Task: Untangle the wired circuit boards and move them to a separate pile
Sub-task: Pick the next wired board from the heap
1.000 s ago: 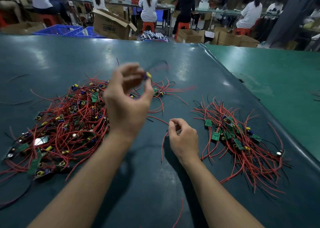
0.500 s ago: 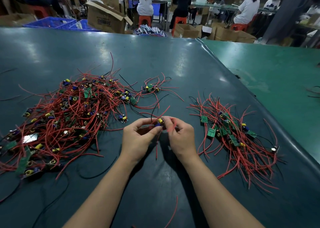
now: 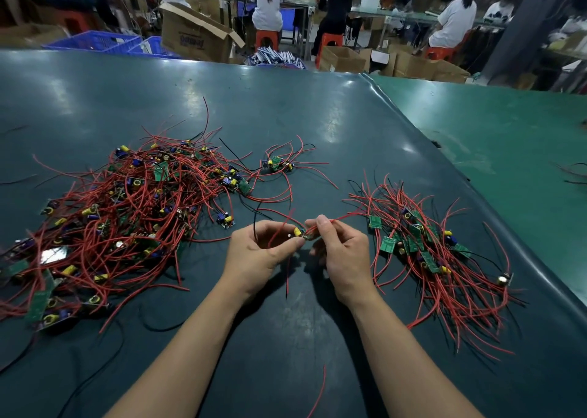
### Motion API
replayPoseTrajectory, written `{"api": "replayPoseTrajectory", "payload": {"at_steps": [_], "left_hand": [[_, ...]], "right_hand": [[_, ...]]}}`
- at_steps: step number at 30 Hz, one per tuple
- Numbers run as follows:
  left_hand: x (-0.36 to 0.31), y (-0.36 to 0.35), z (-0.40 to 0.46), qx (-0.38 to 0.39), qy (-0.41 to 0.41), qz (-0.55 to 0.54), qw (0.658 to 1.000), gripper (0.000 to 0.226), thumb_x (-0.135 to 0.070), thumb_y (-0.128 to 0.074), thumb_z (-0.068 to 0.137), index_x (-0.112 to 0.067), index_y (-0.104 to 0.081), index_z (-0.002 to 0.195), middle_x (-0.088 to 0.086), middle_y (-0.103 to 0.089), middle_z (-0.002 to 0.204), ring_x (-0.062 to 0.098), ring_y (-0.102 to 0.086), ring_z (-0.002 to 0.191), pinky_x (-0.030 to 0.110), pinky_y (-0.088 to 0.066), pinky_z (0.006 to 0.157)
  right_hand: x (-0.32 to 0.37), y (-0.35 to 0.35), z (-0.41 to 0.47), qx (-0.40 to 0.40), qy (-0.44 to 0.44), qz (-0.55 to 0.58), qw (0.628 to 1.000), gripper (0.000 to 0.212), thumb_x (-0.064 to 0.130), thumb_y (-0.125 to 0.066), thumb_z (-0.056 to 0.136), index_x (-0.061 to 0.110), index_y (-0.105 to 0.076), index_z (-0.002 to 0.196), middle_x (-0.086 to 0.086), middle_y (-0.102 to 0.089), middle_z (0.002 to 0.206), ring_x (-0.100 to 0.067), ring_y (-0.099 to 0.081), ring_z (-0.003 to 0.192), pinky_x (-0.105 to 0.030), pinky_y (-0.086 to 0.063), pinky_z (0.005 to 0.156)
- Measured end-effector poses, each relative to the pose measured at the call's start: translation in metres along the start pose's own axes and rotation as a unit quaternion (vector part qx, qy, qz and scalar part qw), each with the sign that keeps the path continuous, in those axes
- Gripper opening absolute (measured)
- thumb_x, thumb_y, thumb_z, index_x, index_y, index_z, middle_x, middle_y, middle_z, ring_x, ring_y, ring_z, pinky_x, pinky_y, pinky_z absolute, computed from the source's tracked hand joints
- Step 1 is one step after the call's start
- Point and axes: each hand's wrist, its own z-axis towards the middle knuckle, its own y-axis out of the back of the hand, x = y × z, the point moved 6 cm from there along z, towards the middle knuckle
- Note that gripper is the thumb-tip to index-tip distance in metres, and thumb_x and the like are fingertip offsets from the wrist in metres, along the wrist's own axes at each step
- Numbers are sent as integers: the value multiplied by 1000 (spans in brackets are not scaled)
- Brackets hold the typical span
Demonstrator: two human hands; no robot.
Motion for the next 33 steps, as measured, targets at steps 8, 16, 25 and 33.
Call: {"api": "replayPoseTrajectory", "payload": {"at_steps": [8, 16, 25, 33], "left_hand": [[-1, -2, -4, 15, 8, -4, 1000, 19, 5, -82, 69, -5, -73, 83, 3, -75, 76, 7, -67, 68, 17, -53, 64], [1, -1, -4, 14, 23, -44, 999, 20, 7, -79, 69, -2, -73, 86, 6, -76, 79, 10, -69, 71, 17, -53, 63], [3, 6, -1, -25, 21, -56, 998, 23, 7, -79, 69, 3, -72, 91, 7, -76, 81, 10, -70, 74, 17, -52, 68], [2, 6, -2, -20, 31, -64, 997, 22, 6, -79, 68, -1, -73, 88, 9, -76, 83, 12, -70, 75, 17, -54, 67]], "right_hand": [[-6, 4, 4, 20, -92, 77, 993, 38, 21, -55, 99, 14, -74, 66, 1, -59, 55, -7, -47, 42, -15, -35, 40], [-11, 14, 5, -42, -124, 144, 981, 48, 27, -51, 101, 14, -67, 58, 0, -52, 46, -8, -39, 35, -16, -28, 35], [-17, 20, 9, -78, -113, 200, 970, 45, 29, -56, 98, 14, -73, 59, 1, -57, 51, -7, -44, 38, -16, -33, 36], [-18, 23, 13, -94, -120, 229, 961, 48, 27, -56, 99, 15, -72, 55, 3, -57, 51, -5, -45, 39, -15, -32, 36]]}}
